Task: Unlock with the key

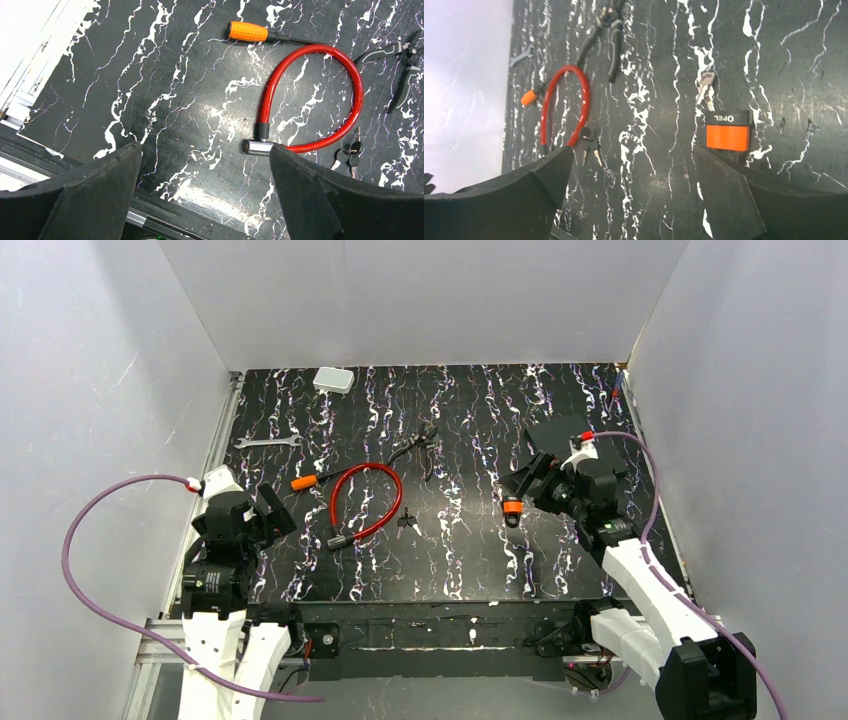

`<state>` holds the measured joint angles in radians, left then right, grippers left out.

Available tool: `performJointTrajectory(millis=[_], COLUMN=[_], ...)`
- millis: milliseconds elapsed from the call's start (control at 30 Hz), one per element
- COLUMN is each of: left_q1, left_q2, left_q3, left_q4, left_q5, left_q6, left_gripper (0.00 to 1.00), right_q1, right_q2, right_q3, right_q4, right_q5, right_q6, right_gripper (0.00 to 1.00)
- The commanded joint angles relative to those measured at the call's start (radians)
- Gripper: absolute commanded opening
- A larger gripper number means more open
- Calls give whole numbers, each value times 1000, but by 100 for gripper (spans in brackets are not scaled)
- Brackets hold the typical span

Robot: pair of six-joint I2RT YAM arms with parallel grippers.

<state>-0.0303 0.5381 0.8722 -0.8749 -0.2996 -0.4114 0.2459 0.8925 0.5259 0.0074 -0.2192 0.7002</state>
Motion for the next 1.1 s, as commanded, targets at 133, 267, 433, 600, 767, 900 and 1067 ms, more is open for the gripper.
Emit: performJointTrajectory(millis=[133, 267, 433, 600, 767, 900, 1067], left_q1=[-2, 0, -2, -1, -2, -2, -2], left_q2=[-6, 0, 3, -1, -5, 1, -16], left_q3=[-9, -9, -7, -9, -11, -8, -11], left_q4=[-1, 2, 8, 6, 7, 7, 12], left_q5=[-5, 1, 9, -4, 1, 8, 12], left_q6=[4, 8, 14, 17, 17, 19, 20], left_gripper=[99, 99, 99, 99, 99, 99, 99], right_q1=[83, 185, 336, 539, 692, 780, 810], right_q2=[7, 34, 169, 300, 442, 584, 709], right_q3=[85, 138, 285, 424, 559, 669, 750], right_q4=[-106, -152, -264, -336, -373, -431, -456], right_q5=[165, 270, 389, 565, 718, 802, 789], right_q6=[-65, -91, -120, -140, -161, -180, -175], right_gripper=[100, 100, 100, 100, 100, 100, 94])
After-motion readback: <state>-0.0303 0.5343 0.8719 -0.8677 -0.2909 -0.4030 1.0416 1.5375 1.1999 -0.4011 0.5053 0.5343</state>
